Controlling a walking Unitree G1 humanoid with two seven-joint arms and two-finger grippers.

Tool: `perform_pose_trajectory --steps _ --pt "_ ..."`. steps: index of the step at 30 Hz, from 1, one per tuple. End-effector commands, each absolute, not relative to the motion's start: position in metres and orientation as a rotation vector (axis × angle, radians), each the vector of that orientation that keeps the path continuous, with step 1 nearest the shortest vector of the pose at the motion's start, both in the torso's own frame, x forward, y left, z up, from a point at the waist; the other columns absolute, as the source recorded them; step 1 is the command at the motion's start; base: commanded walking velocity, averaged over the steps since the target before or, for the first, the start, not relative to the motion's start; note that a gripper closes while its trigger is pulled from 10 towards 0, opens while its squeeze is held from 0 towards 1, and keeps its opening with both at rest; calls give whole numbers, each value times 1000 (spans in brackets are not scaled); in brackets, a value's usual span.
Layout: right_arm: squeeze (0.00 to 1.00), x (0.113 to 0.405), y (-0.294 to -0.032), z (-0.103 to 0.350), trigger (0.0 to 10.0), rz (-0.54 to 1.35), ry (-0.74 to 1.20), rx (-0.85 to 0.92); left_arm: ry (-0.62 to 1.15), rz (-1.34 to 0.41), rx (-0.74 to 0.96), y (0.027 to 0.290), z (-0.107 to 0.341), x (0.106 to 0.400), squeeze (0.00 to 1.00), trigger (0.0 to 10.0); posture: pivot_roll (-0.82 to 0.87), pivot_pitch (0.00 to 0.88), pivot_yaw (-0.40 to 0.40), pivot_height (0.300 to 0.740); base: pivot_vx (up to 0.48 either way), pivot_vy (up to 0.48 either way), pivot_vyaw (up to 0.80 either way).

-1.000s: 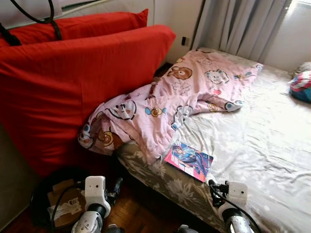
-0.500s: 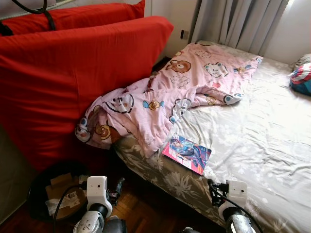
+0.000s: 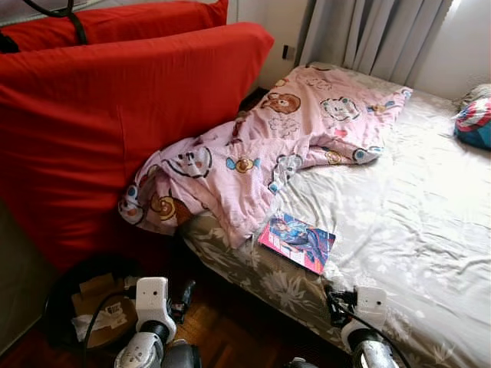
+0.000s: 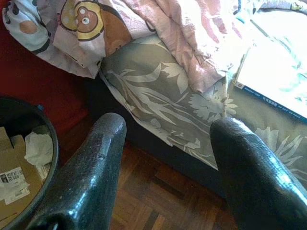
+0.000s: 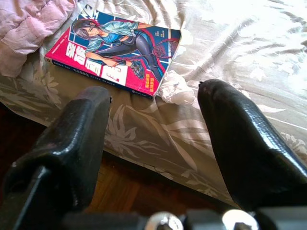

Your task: Clean up the room

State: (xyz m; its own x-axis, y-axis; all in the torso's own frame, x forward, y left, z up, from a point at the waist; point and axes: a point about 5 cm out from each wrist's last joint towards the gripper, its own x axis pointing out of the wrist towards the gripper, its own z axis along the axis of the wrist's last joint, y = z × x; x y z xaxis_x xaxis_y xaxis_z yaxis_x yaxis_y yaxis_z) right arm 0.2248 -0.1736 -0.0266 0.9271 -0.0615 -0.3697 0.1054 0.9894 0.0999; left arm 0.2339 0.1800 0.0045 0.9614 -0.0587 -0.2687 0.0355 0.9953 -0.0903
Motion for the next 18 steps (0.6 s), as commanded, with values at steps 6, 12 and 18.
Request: perform_pose_trajectory --steps 6,12,18 --pt "0 225 -175 -25 10000 -89 369 117 279 -56 -88 179 5 234 0 10000 -49 84 -72 660 0 0 0" --pt "0 225 -175 -27 10000 -83 380 111 283 -57 -85 179 4 235 0 10000 -48 82 -70 660 216 0 0" --pt "0 226 -174 -28 10000 -90 389 117 283 -59 -84 179 4 235 0 10000 -48 79 -68 660 294 0 0"
